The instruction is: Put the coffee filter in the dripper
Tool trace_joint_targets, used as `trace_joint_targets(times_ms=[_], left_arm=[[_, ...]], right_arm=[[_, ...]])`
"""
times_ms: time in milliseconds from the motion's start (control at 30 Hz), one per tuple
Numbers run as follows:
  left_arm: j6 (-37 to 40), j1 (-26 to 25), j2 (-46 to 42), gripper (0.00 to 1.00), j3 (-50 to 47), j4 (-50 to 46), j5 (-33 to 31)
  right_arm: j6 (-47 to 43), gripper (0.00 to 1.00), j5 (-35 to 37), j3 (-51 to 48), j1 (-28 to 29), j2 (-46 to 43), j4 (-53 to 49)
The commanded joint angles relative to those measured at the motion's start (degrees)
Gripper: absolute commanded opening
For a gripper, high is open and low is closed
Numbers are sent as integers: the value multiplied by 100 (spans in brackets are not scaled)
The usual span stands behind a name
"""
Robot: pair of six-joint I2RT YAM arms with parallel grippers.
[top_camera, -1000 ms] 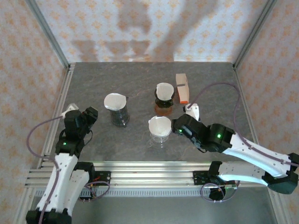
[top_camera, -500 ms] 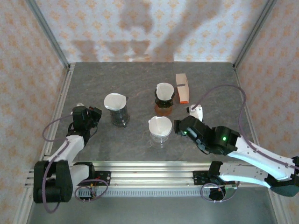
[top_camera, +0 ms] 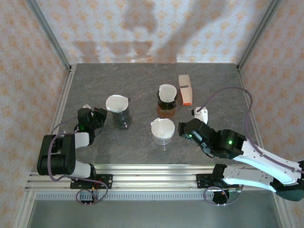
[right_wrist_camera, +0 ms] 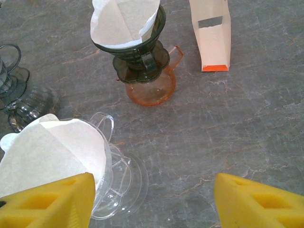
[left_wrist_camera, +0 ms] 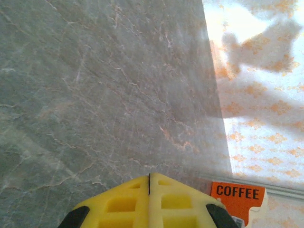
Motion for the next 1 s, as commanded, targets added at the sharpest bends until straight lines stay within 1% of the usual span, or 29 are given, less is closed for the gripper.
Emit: trace_joint_targets(times_ms=[0, 167, 333, 567, 700, 967], left_arm=[[-63, -1, 219, 0, -85, 627, 143], [-109, -218, 628, 0, -110, 1047, 137], [-376, -374, 1093, 0, -235, 1873, 142], [-523, -476, 1560, 0, -498, 2729, 141], [-582, -628, 1677, 0, -498, 2943, 135], [-535, -982, 1556, 0, -480, 2871, 30]], right_arm=[[63, 67, 277, -56, 31, -46, 2], [68, 67, 255, -39, 34, -10, 40], [73, 67, 275, -4, 34, 8, -8], [55, 67, 287, -4, 34, 25, -30], [61, 67, 269, -4, 34, 99, -13], [60, 67, 260, -17, 34, 182, 40]])
